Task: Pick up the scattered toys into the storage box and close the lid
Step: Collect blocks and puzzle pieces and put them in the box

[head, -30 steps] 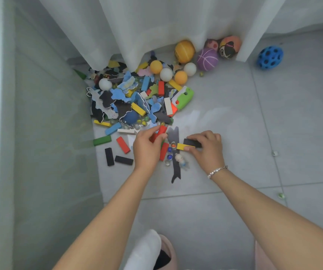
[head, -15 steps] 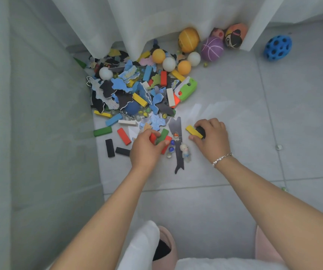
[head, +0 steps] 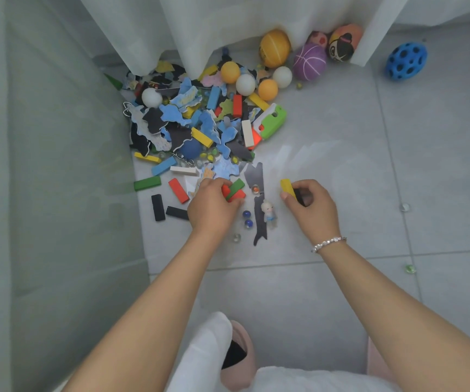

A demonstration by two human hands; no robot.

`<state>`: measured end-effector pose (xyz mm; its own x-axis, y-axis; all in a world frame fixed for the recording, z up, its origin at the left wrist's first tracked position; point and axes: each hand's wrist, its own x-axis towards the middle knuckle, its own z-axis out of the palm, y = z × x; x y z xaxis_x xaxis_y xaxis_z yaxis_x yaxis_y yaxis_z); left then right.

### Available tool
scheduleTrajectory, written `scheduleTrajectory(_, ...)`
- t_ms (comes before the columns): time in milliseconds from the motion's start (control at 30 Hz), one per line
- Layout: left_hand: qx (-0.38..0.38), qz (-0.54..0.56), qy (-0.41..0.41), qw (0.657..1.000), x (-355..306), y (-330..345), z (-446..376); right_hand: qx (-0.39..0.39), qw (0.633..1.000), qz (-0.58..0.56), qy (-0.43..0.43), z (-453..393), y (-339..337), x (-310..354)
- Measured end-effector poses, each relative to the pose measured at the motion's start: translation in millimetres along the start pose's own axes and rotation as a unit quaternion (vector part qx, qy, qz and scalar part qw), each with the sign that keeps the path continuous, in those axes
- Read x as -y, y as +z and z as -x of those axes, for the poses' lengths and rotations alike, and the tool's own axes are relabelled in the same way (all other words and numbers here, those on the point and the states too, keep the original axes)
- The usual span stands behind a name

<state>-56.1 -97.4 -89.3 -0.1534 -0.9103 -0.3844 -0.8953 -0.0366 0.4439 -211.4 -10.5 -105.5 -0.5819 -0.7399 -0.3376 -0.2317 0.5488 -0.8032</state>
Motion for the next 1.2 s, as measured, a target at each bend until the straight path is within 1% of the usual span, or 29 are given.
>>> scheduleTrajectory(67,0.002,-0.013,-0.006,1.000,-2,-2,-2,0.009,0.991,-0.110,0.076,7,0,8)
scheduleTrajectory(133,-0.007,0.017,-0.020,1.000,-6,-6,-1,0.033,0.972,-0.195,0.126,10,-1,15)
scheduleTrajectory(167,-0.011,0.071,-0.039,0.997,-7,-9,0,0.049,0.959,-0.241,0.143,11,-2,18)
scheduleTrajectory(200,-0.004,0.151,-0.071,0.986,-9,-12,1,0.067,0.941,-0.290,0.161,10,-2,19)
scheduleTrajectory(233,0.014,0.235,-0.112,0.965,-11,-15,3,0.088,0.919,-0.339,0.180,11,-2,21)
scheduleTrajectory(267,0.040,0.296,-0.155,0.942,-12,-19,5,0.109,0.899,-0.375,0.197,11,-2,23)
scheduleTrajectory(300,0.068,0.325,-0.185,0.925,-12,-23,7,0.126,0.888,-0.390,0.209,11,-2,25)
scheduleTrajectory(367,0.107,0.350,-0.196,0.910,-9,-25,12,0.148,0.895,-0.360,0.216,11,-2,28)
scheduleTrajectory(467,0.116,0.377,-0.167,0.904,-4,-22,18,0.140,0.927,-0.270,0.222,10,-1,30)
scheduleTrajectory(500,0.119,0.379,-0.154,0.905,-3,-22,21,0.131,0.944,-0.221,0.208,10,0,29)
scheduleTrajectory(533,0.125,0.386,-0.143,0.903,-1,-21,22,0.121,0.965,-0.151,0.176,11,0,27)
scheduleTrajectory(567,0.137,0.397,-0.137,0.897,-1,-21,23,0.112,0.984,-0.065,0.123,12,0,26)
scheduleTrajectory(600,0.147,0.401,-0.134,0.894,1,-20,24,0.108,0.992,0.025,0.059,14,2,22)
scheduleTrajectory(633,0.155,0.398,-0.134,0.894,2,-20,25,0.111,0.988,0.108,0.005,18,4,19)
scheduleTrajectory(667,0.155,0.396,-0.136,0.895,2,-19,26,0.112,0.977,0.180,-0.028,21,7,16)
scheduleTrajectory(733,0.156,0.406,-0.155,0.887,3,-19,27,0.108,0.959,0.259,-0.044,26,13,12)
scheduleTrajectory(800,0.162,0.414,-0.174,0.878,3,-17,27,0.093,0.955,0.278,-0.040,27,21,10)
scheduleTrajectory(933,0.151,0.417,-0.179,0.878,3,-15,27,0.076,0.956,0.280,-0.032,23,28,10)
scheduleTrajectory(1067,0.144,0.425,-0.192,0.873,4,-15,29,0.080,0.977,0.198,-0.021,22,29,8)
scheduleTrajectory(1200,0.159,0.471,-0.198,0.845,2,-18,35,0.077,0.987,0.136,-0.031,22,24,15)
